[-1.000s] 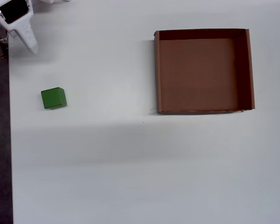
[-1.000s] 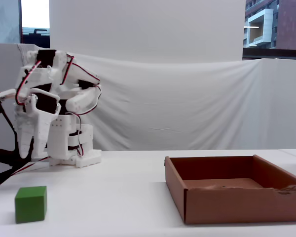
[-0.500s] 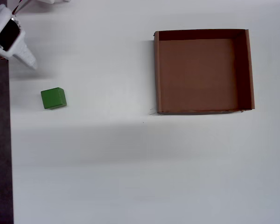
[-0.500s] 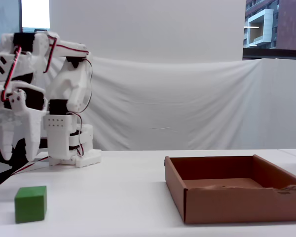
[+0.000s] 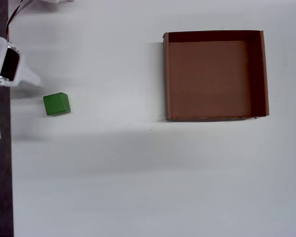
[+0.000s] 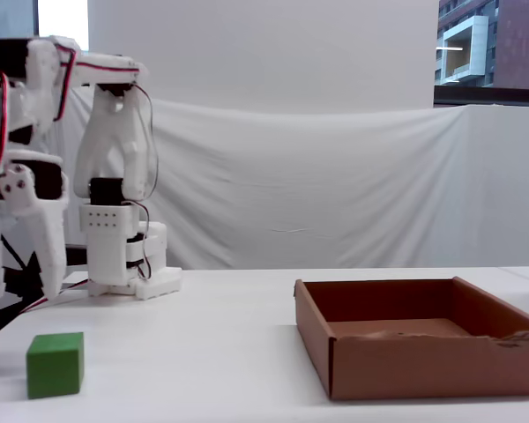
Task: Grasp a green cube and put it in a box.
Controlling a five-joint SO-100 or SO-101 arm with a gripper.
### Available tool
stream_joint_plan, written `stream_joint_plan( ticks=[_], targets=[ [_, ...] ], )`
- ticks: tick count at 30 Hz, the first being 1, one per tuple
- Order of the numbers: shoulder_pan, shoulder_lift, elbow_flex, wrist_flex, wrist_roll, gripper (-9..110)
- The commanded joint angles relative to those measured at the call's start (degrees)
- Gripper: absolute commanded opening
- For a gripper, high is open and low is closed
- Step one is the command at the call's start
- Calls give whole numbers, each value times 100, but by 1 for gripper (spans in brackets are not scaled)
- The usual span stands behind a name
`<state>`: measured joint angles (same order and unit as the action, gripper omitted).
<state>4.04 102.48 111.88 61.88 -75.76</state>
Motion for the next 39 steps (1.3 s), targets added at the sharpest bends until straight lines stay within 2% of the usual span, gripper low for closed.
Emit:
stream_joint_plan(
  ticks=[1,14,39],
  targets=[
    [-123,-255,-712,229,-141,22],
    [-527,-2039,-2188,325,-141,22],
    [-1116,-2751,-2988,343,-176,23]
  ],
)
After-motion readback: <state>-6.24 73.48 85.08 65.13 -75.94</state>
